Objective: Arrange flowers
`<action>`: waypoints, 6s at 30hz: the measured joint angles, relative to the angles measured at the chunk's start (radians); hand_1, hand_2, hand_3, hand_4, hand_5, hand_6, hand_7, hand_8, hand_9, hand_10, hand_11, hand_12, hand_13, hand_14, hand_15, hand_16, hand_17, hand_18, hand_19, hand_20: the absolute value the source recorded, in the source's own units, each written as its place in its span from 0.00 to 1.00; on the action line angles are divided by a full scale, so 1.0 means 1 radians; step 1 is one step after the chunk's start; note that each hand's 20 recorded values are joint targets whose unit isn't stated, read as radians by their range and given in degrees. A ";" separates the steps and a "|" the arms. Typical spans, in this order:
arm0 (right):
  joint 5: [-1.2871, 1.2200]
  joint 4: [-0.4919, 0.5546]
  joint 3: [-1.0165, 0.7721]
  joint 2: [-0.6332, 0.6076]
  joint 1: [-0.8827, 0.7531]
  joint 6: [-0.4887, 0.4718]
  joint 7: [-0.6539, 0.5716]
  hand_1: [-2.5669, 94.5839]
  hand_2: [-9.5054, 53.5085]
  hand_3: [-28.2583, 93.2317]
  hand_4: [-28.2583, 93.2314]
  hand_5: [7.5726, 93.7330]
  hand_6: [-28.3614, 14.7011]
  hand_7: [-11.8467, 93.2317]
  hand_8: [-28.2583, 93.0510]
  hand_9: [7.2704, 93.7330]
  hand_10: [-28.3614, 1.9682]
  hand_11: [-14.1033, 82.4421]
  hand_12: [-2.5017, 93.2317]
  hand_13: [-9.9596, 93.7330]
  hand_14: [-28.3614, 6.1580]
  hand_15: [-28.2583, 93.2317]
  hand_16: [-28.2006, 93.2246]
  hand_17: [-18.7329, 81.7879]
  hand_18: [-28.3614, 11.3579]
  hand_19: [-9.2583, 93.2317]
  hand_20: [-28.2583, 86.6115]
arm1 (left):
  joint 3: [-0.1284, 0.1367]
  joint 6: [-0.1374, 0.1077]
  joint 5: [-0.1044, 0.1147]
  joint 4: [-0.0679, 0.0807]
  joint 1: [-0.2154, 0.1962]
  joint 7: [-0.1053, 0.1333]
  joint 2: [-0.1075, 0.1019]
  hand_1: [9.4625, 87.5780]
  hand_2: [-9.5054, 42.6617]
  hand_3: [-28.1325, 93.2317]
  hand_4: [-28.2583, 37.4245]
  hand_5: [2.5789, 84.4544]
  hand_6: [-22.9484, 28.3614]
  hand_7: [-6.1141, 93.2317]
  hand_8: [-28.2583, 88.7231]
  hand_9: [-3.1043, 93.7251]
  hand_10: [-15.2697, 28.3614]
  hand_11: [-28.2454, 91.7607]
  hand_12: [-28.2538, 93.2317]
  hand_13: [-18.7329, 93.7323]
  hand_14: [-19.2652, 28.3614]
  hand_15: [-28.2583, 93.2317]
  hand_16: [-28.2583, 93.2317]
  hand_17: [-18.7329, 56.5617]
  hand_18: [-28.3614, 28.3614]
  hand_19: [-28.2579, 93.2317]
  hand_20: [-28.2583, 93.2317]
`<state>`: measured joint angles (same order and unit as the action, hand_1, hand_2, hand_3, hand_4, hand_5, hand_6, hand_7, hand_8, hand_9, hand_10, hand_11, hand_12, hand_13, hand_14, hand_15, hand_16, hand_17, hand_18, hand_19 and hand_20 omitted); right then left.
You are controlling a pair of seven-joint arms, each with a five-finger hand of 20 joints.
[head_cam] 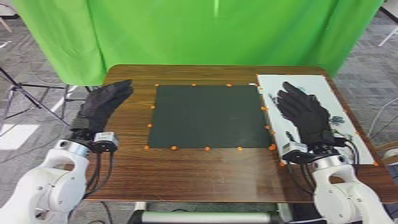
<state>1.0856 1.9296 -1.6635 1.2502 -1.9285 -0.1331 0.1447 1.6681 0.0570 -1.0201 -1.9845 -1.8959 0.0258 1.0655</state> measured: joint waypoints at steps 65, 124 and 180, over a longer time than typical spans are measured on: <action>1.382 0.146 0.230 -0.190 -0.200 0.535 -0.835 0.48 0.00 0.75 0.04 0.48 0.67 0.64 0.12 0.61 0.48 0.67 0.50 0.85 0.66 0.82 0.51 0.72 0.35 1.00 0.76 | 0.084 0.224 -0.230 0.008 -0.007 -0.132 0.003 0.25 0.23 0.71 0.19 0.49 0.59 0.14 0.20 0.45 0.72 0.38 0.32 0.44 0.77 0.29 0.23 0.29 0.67 0.30 0.32; 1.110 0.153 0.156 -0.250 -0.019 0.074 -0.949 0.73 0.00 0.66 0.16 0.71 0.60 0.37 0.42 0.82 0.56 0.39 0.64 0.95 0.80 0.70 0.52 0.83 0.51 0.96 0.64 | 0.142 0.340 -0.216 -0.041 -0.024 -0.241 -0.026 0.27 0.25 0.70 0.19 0.48 0.60 0.14 0.20 0.44 0.73 0.38 0.33 0.43 0.78 0.29 0.24 0.28 0.65 0.29 0.32; 1.062 0.159 0.156 -0.410 -0.055 0.097 -0.832 0.36 0.00 0.71 0.19 0.59 0.52 0.35 0.18 0.67 0.29 0.31 0.28 0.96 0.71 0.65 0.51 0.85 0.55 0.97 0.61 | 0.156 0.032 -0.211 -0.012 -0.098 -0.119 -0.164 0.25 0.19 0.72 0.19 0.49 0.60 0.15 0.20 0.44 0.72 0.39 0.33 0.43 0.78 0.29 0.24 0.26 0.68 0.29 0.32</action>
<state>2.1479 2.0882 -1.5079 0.8405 -1.9833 -0.0365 -0.6875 1.8242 0.0886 -1.2313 -1.9966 -1.9940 -0.0927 0.9012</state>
